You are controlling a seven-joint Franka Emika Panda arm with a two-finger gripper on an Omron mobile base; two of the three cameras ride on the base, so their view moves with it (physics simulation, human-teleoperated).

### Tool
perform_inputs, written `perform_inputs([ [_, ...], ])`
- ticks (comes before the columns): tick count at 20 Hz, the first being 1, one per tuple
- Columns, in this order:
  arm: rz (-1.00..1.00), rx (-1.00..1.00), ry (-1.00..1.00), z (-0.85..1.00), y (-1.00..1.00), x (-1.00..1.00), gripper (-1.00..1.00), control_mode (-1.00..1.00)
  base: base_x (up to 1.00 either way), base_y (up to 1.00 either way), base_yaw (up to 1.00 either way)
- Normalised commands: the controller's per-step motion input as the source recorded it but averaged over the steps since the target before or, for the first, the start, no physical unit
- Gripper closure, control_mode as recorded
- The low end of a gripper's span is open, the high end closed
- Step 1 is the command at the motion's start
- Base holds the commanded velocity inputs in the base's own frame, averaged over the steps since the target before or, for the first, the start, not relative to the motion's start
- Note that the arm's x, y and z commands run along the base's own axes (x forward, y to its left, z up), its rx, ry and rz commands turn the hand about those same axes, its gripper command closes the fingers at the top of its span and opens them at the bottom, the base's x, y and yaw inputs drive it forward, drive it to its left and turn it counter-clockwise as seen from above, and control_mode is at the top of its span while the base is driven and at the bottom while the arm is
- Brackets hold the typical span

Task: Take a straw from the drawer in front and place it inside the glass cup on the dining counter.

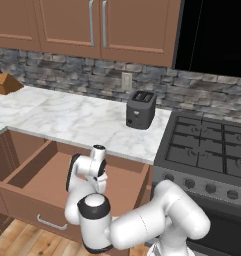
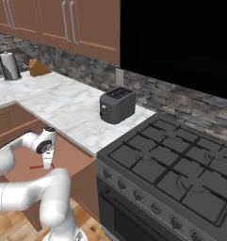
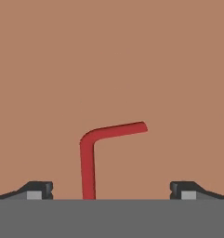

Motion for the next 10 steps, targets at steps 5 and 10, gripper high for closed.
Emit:
perform_inputs([
  [5,0.02,0.0,0.01,-0.11,0.01,0.35,-1.0,-1.0,0.0,0.0,0.0],
  [10,0.02,0.0,0.06,-0.24,0.05,0.21,-1.0,-1.0,0.0,0.0,0.0],
])
